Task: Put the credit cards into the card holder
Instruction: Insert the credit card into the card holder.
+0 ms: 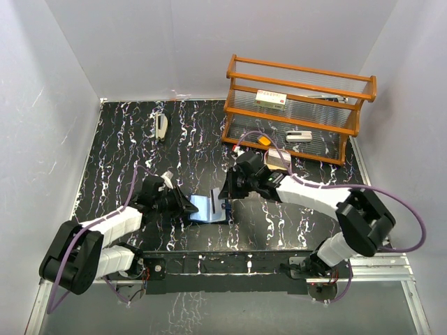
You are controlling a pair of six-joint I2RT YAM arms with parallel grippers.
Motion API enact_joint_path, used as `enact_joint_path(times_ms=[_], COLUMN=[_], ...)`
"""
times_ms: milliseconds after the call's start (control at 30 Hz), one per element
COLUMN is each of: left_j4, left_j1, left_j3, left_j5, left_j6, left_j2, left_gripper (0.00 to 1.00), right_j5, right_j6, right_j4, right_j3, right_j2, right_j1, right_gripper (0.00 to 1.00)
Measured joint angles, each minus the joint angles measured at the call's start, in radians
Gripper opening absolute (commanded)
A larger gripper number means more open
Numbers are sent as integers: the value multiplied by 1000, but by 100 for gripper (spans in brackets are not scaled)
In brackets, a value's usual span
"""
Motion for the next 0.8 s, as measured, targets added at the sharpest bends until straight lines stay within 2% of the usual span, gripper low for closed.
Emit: enact_joint_path(times_ms=[167,367,600,800], left_j4=[-68,-163,-195,-181], left_j1=[0,0,0,0], left_j3=[5,29,29,29], left_j5=[-30,-86,-112,-108], left_j6=[31,74,93,94], left_j2=[-8,-39,-51,-41], left_gripper=[32,33,2,0], right_j5=[-14,7,10,-20], right_j6=[12,2,-11,-10], right_j4=[10,7,6,11], right_j3=[-8,-29,-66,-71], right_j2=[92,117,119,119], right_j1=[1,-3,-26,-35], right_gripper=[0,0,0,0])
